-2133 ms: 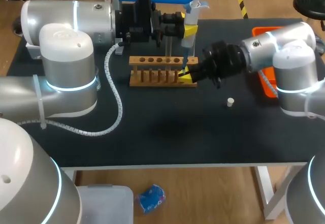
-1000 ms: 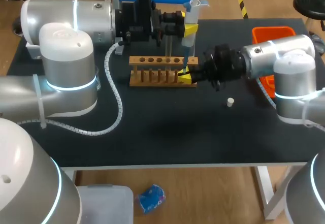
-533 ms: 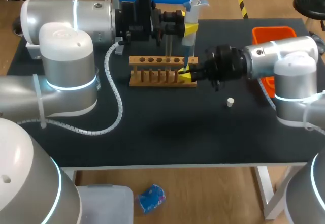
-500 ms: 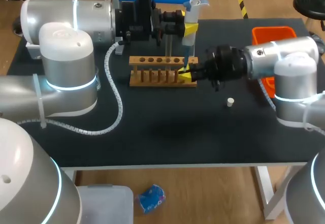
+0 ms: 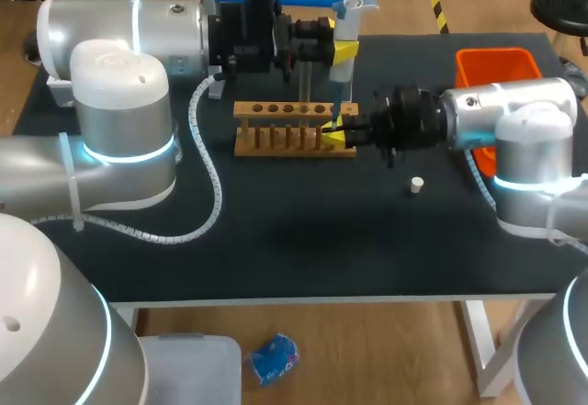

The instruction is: Invert the test tube, pick up the pipette, mount the tip to pipette, aspirate from beaker and dispense into the tube, eject the tip, return the pipette, and cap with the stopper.

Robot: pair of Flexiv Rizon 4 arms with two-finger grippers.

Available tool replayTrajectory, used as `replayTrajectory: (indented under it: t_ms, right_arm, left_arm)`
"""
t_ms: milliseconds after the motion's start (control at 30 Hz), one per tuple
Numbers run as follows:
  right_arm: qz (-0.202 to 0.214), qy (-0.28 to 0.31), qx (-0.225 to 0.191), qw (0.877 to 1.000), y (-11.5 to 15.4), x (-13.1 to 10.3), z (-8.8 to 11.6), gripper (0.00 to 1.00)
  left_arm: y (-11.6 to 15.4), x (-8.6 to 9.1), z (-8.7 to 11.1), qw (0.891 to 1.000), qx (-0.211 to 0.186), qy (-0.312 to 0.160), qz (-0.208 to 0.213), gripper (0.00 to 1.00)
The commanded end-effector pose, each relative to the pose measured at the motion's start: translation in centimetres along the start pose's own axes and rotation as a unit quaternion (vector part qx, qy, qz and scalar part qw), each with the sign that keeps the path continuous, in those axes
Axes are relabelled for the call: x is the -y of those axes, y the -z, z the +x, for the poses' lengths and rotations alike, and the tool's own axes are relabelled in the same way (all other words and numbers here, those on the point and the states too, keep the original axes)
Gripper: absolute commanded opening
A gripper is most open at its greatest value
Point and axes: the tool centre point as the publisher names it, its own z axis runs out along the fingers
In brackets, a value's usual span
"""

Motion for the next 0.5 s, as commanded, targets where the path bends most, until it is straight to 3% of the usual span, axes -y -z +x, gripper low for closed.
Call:
replayTrajectory:
  t_ms: [33, 500]
  right_arm:
    - [0.0, -0.004, -0.001, 1.0, 0.3, -0.95, -0.06, 0.0]
    - [-0.021, -0.016, 0.004, 1.0, -0.19, -0.89, 0.44, 0.0]
  left_arm:
    - [-0.06, -0.55, -0.05, 1.0, 0.001, 0.001, -0.001, 0.0]
    - [-0.06, -0.55, -0.05, 1.0, 0.001, 0.001, -0.001, 0.0]
